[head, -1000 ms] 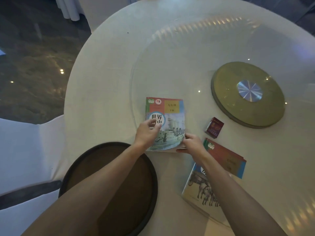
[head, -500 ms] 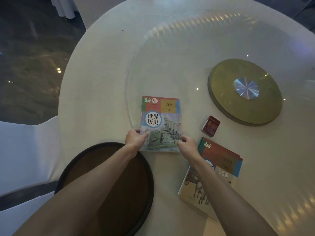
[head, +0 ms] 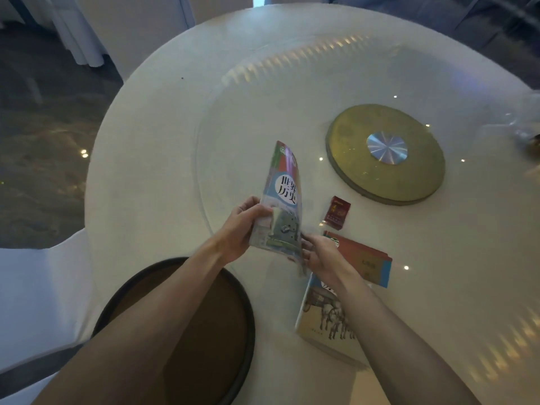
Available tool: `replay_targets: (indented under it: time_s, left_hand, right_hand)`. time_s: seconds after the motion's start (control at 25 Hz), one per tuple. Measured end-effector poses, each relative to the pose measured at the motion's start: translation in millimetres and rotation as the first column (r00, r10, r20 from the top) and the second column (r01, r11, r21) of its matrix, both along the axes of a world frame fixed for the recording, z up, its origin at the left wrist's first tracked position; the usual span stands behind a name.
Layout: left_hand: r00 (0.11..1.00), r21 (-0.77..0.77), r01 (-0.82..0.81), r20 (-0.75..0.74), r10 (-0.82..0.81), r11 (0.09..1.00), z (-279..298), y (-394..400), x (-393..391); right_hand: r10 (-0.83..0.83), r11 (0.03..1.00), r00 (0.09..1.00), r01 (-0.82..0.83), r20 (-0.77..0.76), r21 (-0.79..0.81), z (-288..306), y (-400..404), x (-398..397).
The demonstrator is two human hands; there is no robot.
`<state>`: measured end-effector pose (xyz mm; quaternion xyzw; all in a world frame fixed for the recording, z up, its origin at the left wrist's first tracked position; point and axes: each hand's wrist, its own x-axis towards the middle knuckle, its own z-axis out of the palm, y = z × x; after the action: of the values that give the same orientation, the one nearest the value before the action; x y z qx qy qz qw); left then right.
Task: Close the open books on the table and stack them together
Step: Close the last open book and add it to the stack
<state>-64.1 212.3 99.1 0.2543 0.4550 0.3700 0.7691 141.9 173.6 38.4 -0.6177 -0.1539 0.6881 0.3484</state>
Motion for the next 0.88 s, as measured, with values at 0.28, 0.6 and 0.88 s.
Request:
replay_targets:
  time_s: [0.28,0.6,0.88]
  left_hand:
    - [0.975,0.062,0.201,-0.106,-0.194,0.978,14,-12,57]
    - [0.746,-0.045,0.349,-0.591,-0.306,0.936,-56,-81,118]
    - [0.635,-0.119,0.297,-0.717,-0.289,0.947,-92,-130,117]
  right_hand:
    - [-0.306,0.942,0.949,0.313,-0.075,0.120,27,-47,91]
    - [-0.214,0.976,0.856,0.211,0.470,0.060,-6,-129,151]
    - [-0.103,0.991,0.778,0.132,0.620,0.000,-40,-165,151]
